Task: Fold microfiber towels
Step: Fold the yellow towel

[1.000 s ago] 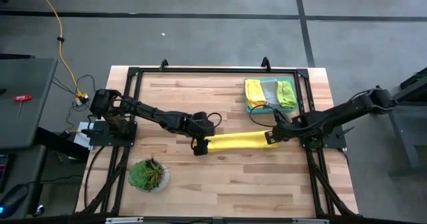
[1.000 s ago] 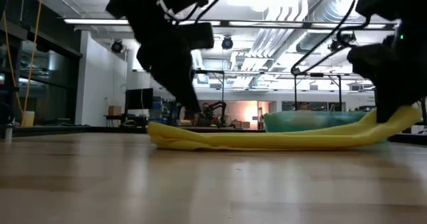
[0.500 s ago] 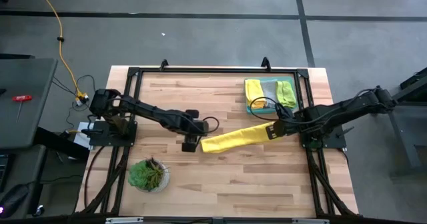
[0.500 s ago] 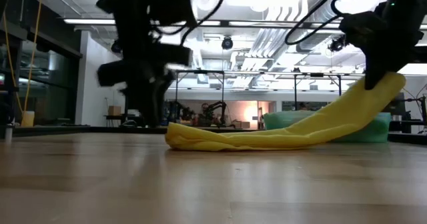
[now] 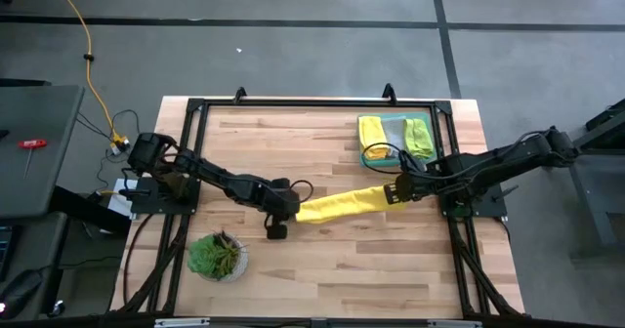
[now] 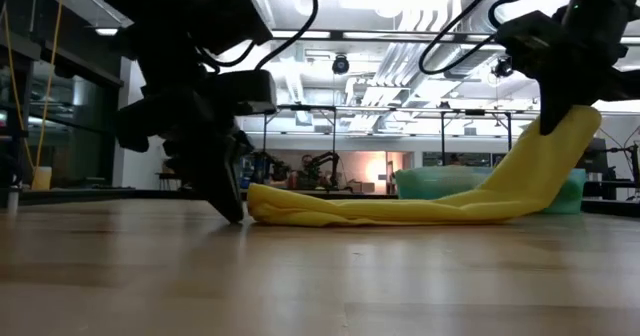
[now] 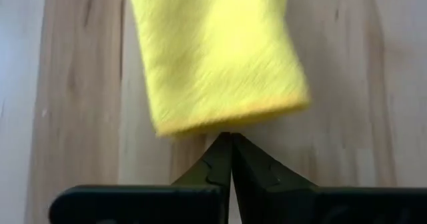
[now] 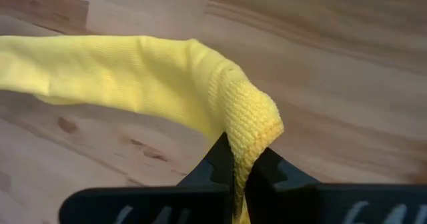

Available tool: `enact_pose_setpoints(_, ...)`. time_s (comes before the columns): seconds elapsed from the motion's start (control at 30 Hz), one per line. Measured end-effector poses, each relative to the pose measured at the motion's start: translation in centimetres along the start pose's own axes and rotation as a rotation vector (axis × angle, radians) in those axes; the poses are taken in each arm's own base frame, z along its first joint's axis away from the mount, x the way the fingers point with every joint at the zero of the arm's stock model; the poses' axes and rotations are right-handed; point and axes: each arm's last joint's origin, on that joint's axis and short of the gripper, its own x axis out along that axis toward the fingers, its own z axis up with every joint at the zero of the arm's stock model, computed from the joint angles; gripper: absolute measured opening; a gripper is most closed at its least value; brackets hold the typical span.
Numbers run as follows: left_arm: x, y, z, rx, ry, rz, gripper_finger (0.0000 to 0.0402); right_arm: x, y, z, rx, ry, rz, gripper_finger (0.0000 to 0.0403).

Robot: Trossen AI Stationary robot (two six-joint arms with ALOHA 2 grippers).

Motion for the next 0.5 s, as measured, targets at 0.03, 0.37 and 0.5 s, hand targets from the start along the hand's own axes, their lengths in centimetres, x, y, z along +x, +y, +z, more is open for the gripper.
enact_pose_setpoints(0.03, 0.1, 0.1, 0.1, 0.002, -0.013, -0.002, 0.0002, 0.1, 0.2, -0.1, 0.01, 0.003, 0.006, 0.0)
enact_pose_setpoints(0.37, 0.2, 2.2, 0.6, -0.011, -0.047, 0.023, 0.0, 0.6, 1.8, -0.7, 0.086, 0.022, 0.123, 0.0)
enact_pose_setpoints(0.5, 0.2, 2.6, 0.7, 0.017, -0.046, 0.027, 0.0, 0.5, 2.7, -0.4, 0.108, -0.016, 0.209, 0.0)
